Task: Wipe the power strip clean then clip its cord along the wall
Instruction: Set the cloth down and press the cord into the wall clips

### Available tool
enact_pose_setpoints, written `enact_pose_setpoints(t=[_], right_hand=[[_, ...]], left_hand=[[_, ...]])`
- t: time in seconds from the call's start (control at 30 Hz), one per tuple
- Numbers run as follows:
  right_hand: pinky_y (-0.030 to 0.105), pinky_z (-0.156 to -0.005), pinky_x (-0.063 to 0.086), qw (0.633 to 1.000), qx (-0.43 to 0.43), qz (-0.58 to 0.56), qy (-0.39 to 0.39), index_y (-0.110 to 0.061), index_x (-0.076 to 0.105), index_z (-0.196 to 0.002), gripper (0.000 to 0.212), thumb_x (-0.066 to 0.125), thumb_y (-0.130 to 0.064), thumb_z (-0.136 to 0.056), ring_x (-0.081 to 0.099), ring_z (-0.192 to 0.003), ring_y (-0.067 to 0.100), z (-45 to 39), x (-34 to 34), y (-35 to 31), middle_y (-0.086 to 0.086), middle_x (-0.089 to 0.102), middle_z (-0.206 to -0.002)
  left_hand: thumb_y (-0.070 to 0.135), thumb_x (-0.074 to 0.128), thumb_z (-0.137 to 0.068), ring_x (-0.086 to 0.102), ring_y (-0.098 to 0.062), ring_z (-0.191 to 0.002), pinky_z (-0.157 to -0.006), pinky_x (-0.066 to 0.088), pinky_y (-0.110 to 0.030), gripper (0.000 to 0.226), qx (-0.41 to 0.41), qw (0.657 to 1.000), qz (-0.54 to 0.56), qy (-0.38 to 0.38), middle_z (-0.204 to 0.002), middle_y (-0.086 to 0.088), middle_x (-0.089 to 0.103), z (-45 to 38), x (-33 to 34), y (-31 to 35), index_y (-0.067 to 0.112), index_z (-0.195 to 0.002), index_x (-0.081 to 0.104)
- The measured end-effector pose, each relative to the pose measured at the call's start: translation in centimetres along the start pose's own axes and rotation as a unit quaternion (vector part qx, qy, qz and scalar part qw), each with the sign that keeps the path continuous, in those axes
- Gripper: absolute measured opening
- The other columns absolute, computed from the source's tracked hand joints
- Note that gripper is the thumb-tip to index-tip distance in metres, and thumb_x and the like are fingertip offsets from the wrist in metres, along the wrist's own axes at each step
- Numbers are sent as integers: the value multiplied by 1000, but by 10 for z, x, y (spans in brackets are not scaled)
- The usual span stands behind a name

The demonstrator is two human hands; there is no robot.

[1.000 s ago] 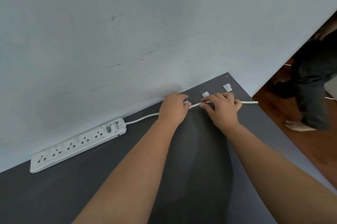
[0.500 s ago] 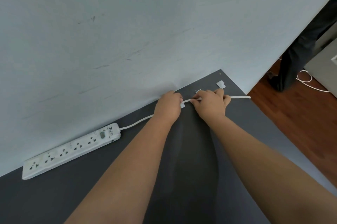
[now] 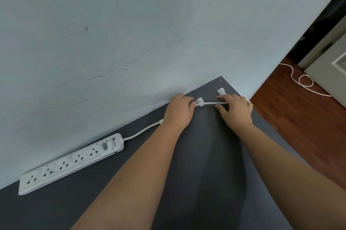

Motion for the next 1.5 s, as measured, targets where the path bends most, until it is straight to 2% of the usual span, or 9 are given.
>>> enact_pose_setpoints(t=[0.07,0.23,0.47,0.7,0.93,1.03,1.33,1.43,1.5], right_hand=[[37,-93,27,999,-19,-27,11,-32,65,-108,19,58,-29,-91,49,-111,22,1,1,1,-5,65,-109],[31,-82,24,997,-38,-34,54,-29,70,-100,15,59,-24,-91,50,-104,24,8,13,7,-5,67,-102],[31,-78,28,993,-54,-25,97,-25,72,-95,13,63,-20,-89,53,-94,28,6,13,6,-3,69,-92],[32,-78,32,992,-57,-22,108,-26,72,-95,14,61,-20,-89,53,-93,27,2,16,6,-2,68,-92],[34,-76,36,990,-61,-13,125,-26,72,-94,14,62,-17,-88,54,-88,28,3,18,7,-2,67,-89],[33,-78,32,992,-53,-7,116,-28,71,-95,15,61,-20,-89,53,-89,28,-3,20,5,-2,66,-89],[38,-82,34,992,-40,9,123,-26,72,-97,16,58,-22,-90,52,-93,30,-15,23,4,2,64,-91],[37,-84,35,992,-29,-32,118,-24,72,-99,16,58,-22,-90,52,-96,28,-18,22,6,2,64,-96],[29,-84,41,986,-32,-98,129,-20,70,-101,16,62,-16,-88,53,-94,23,-18,18,7,3,62,-102]], left_hand=[[30,51,-94,59,-28,-96,-82,49,-38,25,-14,1000,13,-15,-100,-10,64,-12,4,11,13,-102,68],[31,62,-86,63,-25,-89,-78,52,-34,23,-37,997,-4,-64,-94,-5,70,-28,15,20,14,-98,71],[24,64,-86,66,-28,-84,-78,53,-37,13,-81,993,58,-59,-88,-12,73,-31,16,18,15,-83,72],[25,53,-94,63,-26,-93,-80,52,-37,22,-86,996,9,-12,-101,-7,67,-31,24,20,12,-99,70],[13,37,-100,53,-31,-105,-83,41,-37,30,-19,998,-63,5,-109,-13,59,-25,24,28,4,-107,64],[12,39,-100,53,-31,-103,-82,40,-36,28,-7,998,-61,21,-107,-11,60,-23,25,24,7,-107,65],[23,41,-100,55,-31,-90,-73,40,-35,28,3,996,-61,65,-99,-10,61,-23,33,16,12,-100,67],[24,43,-99,53,-30,-93,-74,41,-34,27,9,996,-53,70,-101,-9,59,-20,34,15,11,-102,67],[23,46,-98,52,-27,-96,-78,41,-33,25,9,997,-34,72,-105,-8,58,-17,35,15,11,-106,67]])
Point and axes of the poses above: each hand's wrist, its own z-axis away from the middle knuckle, its own x-axis out of the palm, y = z × x, the point moved 5 cm from there along -z, towards the middle knuckle
